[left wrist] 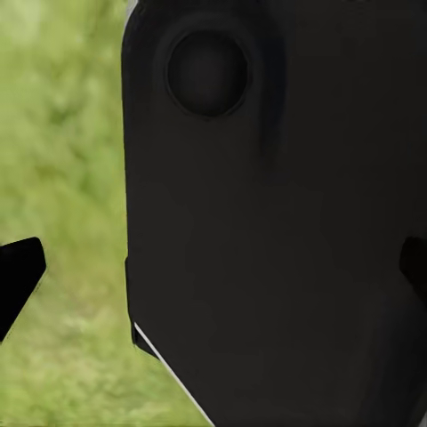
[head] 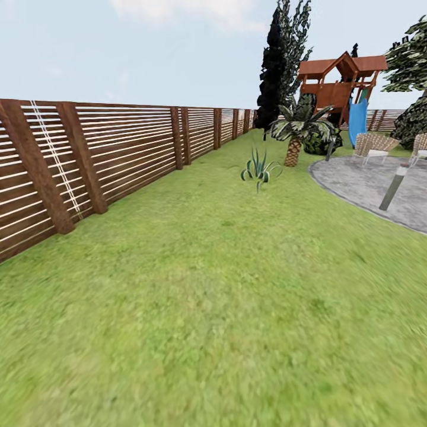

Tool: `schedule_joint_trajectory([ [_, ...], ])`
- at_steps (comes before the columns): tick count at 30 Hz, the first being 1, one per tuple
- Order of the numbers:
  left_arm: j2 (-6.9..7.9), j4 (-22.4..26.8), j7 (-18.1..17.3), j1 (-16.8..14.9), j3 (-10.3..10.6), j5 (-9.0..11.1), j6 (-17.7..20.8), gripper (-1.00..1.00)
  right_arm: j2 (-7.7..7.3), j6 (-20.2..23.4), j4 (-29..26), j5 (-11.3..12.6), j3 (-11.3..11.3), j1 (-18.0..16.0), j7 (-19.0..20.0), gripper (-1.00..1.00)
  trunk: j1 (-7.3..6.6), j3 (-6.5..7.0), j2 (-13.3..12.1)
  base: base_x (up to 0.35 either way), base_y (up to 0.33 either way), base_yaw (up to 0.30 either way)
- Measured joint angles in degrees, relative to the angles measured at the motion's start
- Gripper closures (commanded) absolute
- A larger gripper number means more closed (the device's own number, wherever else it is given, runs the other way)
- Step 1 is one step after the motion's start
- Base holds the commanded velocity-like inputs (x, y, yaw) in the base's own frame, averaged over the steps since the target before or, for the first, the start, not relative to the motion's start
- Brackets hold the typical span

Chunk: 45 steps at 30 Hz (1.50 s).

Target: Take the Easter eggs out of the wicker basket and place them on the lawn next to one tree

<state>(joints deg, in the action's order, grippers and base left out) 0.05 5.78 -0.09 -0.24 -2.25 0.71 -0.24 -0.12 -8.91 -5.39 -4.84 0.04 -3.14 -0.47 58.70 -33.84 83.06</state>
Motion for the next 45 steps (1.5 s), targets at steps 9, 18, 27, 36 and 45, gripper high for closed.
schedule_joint_trajectory([
  [9,0.05,-0.04,-0.07,0.00,0.00,-0.06,0.00,-1.00,0.27,-0.87,-1.66,-0.02,0.06,-0.01,-0.01,-1.00,0.00,0.00,0.00,0.325,0.072,0.000],
  [18,0.05,-0.05,-0.07,0.00,0.00,-0.08,0.00,-1.00,0.30,-0.96,-1.76,0.00,0.09,-0.01,0.23,-1.00,0.00,0.00,0.00,0.325,0.072,0.000],
  [27,0.05,-0.06,-0.07,0.00,0.00,-0.07,0.00,-1.00,0.26,-1.05,-1.68,0.00,0.09,0.01,0.24,-1.00,0.00,0.00,0.00,0.325,0.072,-0.131],
  [36,0.05,-0.04,-0.07,0.00,0.00,-0.07,0.00,-1.00,0.29,-1.05,-1.68,0.00,0.09,-0.01,0.24,-1.00,0.00,0.00,0.00,0.325,0.072,-0.006],
  [45,0.05,-0.04,-0.07,0.00,0.00,-0.05,0.00,-1.00,0.30,-1.05,-1.68,-0.02,0.09,0.01,0.24,-1.00,0.00,0.00,0.00,0.325,0.072,0.000],
])
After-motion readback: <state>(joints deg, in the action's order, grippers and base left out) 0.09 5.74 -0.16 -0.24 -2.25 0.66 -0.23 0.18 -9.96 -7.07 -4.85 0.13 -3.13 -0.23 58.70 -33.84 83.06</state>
